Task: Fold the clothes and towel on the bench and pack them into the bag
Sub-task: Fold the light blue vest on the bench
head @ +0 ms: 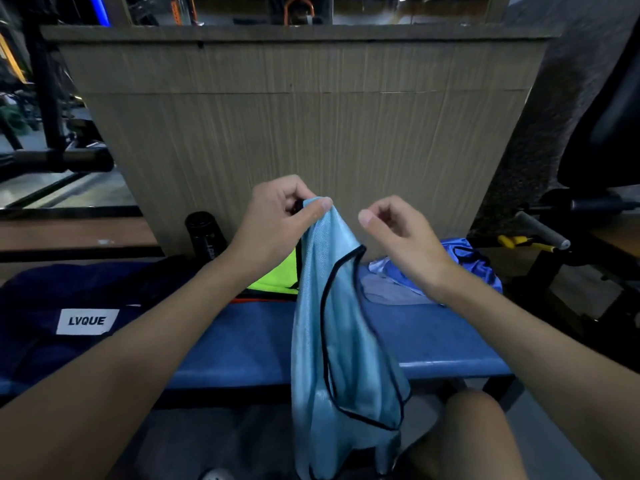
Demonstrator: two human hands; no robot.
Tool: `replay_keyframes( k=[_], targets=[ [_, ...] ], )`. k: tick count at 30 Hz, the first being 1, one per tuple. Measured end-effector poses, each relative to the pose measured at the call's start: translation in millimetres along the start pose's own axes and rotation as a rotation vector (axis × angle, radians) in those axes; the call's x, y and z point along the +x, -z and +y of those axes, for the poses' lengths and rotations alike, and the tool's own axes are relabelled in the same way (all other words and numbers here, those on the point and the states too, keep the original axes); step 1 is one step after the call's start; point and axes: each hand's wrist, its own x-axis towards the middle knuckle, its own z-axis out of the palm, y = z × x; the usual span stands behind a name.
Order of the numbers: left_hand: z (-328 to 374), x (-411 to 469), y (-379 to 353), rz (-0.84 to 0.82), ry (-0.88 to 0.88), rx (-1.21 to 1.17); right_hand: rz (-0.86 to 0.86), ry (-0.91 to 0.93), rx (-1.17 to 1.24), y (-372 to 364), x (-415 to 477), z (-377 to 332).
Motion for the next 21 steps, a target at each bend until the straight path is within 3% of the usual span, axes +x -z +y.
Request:
replay_keyframes(
  k=[5,10,16,21],
  targets=[
    [0.0,-0.2,-1.4,0.026,-0.001,0.075,-0.052,0.007,-0.02,-16.9,-17.9,-5.4],
    [2.7,-1.0,5.6,0.062,0.004,0.131,-0.124,-0.153,-0.151,-29.3,-21.7,1.0],
    [3.9,-2.1,11.3,0.076,0.013,0.175,-0.142,-0.291,0.029,-44.1,-20.7,-7.8],
    [-0.8,-0.9,20.8,0.1,0.036,0.193,0.002,-0.338,0.215,-52.8,-15.6,-12.7]
  ],
)
